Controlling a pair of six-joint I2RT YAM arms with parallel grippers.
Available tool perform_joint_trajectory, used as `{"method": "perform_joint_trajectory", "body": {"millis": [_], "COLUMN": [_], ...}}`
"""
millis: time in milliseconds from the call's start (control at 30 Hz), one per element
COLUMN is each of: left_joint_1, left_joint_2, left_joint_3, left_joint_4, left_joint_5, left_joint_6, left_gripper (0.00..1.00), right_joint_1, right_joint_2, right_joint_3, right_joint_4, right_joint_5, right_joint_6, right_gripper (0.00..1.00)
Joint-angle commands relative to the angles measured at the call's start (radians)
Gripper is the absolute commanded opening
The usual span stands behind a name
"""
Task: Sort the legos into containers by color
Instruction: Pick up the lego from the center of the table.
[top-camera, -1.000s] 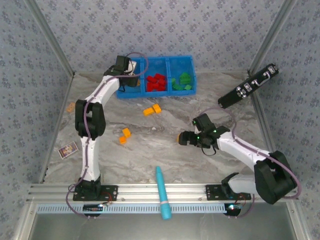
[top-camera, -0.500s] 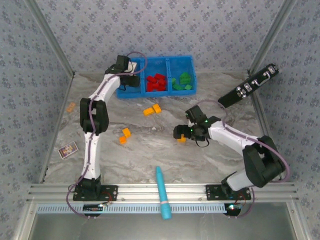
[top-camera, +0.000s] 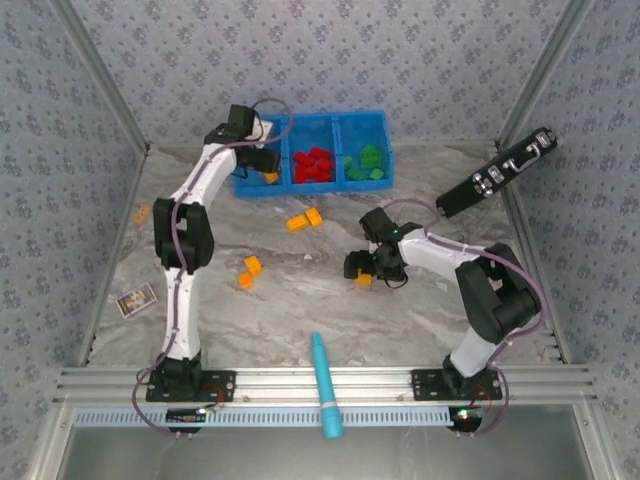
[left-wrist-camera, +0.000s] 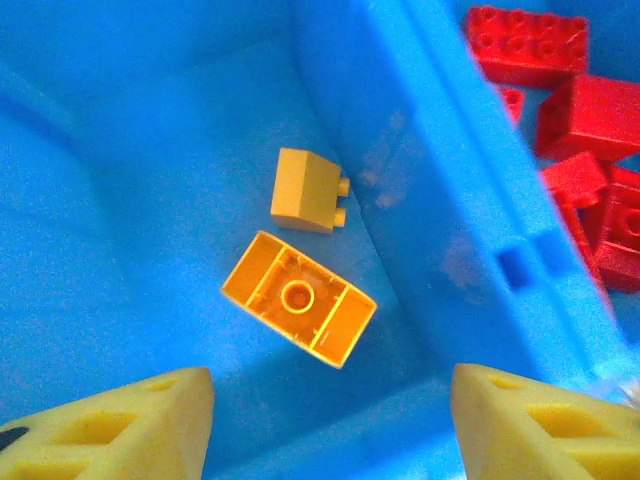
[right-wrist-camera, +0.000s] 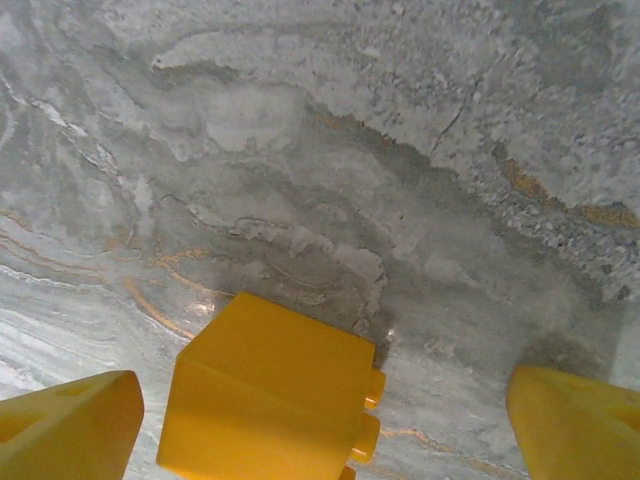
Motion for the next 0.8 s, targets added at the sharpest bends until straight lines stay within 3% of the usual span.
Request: {"method": "perform_joint_trajectory", "body": {"millis": [0, 100, 200, 367, 567, 767], "left_joint_1": [-0.001, -0.014, -0.014, -0.014, -0.012, 0.004], "left_joint_2": [-0.206, -0.339, -0.474, -0.722, -0.953, -1.203], "left_joint_3": [-0.058, -0.156, -0.276, -0.528, -0.696, -0.911], "left_joint_4": [-0.005, 0.013, 0.063, 0.111, 0.025, -0.063], "left_joint_5": [-0.001, -0.078, -0.087, -0.118, -0.223, -0.281], "left_joint_6": [0.036, 0.046, 0.016, -0.020, 0.006, 0.041], "left_gripper": [0.65, 0.67, 0.68, 0.70, 0.72, 0.76], "right_joint_1": [0.014, 0.018, 0.023, 0.026, 0.037, 0.032], "right_joint_2": [0.029, 0.051, 0.065, 0.098, 0.109, 0.092], "right_joint_3": [0.042, 0.052, 0.058, 0.069, 0.087, 0.158], "right_joint_4": [-0.036, -0.039, -0.037, -0.030, -0.053, -0.191], "right_joint_5": [0.026, 0.033, 0.038, 0.032, 0.028, 0.048], "right_joint_6": [0.025, 0.028, 0.026, 0.017, -0.022, -0.100], "right_gripper": [0.93, 0.88, 0.82, 0.65, 0.45, 0.36]}}
